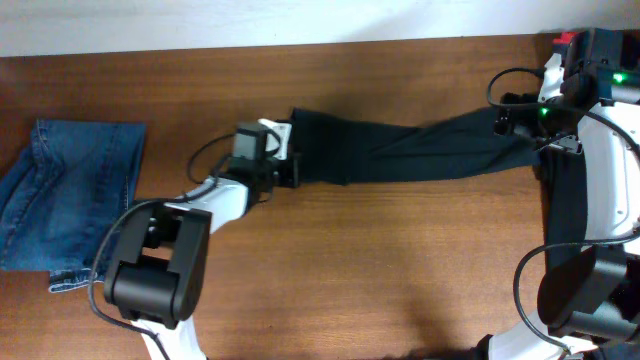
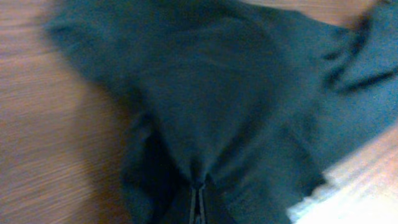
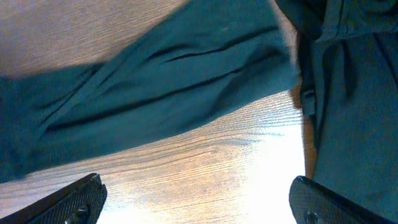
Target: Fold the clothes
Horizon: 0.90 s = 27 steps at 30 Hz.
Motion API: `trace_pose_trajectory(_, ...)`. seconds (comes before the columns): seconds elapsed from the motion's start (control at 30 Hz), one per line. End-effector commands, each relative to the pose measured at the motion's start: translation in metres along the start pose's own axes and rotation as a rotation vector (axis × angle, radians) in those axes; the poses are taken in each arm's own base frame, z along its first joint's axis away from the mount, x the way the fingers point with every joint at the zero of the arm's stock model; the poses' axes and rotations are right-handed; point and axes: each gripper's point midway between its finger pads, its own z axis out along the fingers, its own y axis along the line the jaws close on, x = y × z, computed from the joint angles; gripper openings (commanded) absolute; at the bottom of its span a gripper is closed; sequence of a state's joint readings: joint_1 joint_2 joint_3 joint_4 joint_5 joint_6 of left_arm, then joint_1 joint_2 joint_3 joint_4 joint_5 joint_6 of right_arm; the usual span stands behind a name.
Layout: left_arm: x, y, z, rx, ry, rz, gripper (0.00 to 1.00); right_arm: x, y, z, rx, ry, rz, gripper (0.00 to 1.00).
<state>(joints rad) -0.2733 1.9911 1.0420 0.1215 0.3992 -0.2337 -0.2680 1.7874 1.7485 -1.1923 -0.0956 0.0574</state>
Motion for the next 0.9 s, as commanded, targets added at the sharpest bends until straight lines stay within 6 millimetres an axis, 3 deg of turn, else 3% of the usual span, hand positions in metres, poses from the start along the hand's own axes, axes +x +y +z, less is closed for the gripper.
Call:
trace_pose_trajectory(0.0,-0.025,0.051,-0.038,-0.077,-0.057,-0.140,0.00,0.001,0.001,0.001,-0.008,0.005,0.012,0.99)
trace_pose_trajectory(0.07,-0.031,0.077,-0.063,-0.123,-0.073,-0.200,0.00,0.001,0.001,0.001,-0.008,0.006,0.012,0.99)
trace_pose_trajectory(0.13,-0.036,0.087,-0.086,-0.104,-0.084,-0.249,0.00,0.002,0.001,0.001,-0.008,0.010,0.013,0.99)
trace_pose_trajectory(0.27,-0.044,0.059,-0.111,0.131,-0.084,-0.275,0.01,0.002,0.001,0.001,-0.009,0.012,0.013,0.99)
trace_pose_trajectory(0.3,-0.043,0.053,-0.112,0.162,-0.077,-0.277,0.09,0.003,0.001,0.001,-0.009,0.013,0.013,0.99)
trace_pose_trajectory(0.33,-0.042,0.050,-0.112,0.182,-0.069,-0.279,0.24,0.003,0.001,0.001,-0.008,0.016,0.013,0.99)
trace_pose_trajectory(0.37,-0.039,0.048,-0.112,0.190,-0.059,-0.285,0.46,0.004,0.001,0.001,-0.008,0.021,0.013,0.99)
trace_pose_trajectory(0.4,-0.037,0.047,-0.112,0.190,-0.051,-0.290,0.55,0.005,0.001,0.001,-0.007,0.024,0.014,0.99)
trace_pose_trajectory(0.7,-0.041,0.051,-0.111,0.167,-0.069,-0.279,0.52,0.018,-0.001,0.012,-0.005,0.069,0.018,0.99)
trace_pose_trajectory(0.73,-0.041,0.054,-0.111,0.153,-0.071,-0.280,0.31,0.018,-0.001,0.012,-0.005,0.070,0.018,0.99)
trace_pose_trajectory(0.77,-0.041,0.057,-0.111,0.136,-0.074,-0.280,0.01,0.018,-0.001,0.012,-0.005,0.070,0.018,0.99)
trace_pose_trajectory(0.87,-0.057,0.058,-0.112,0.130,-0.136,-0.233,0.00,0.018,-0.001,0.012,-0.005,0.071,0.018,0.99)
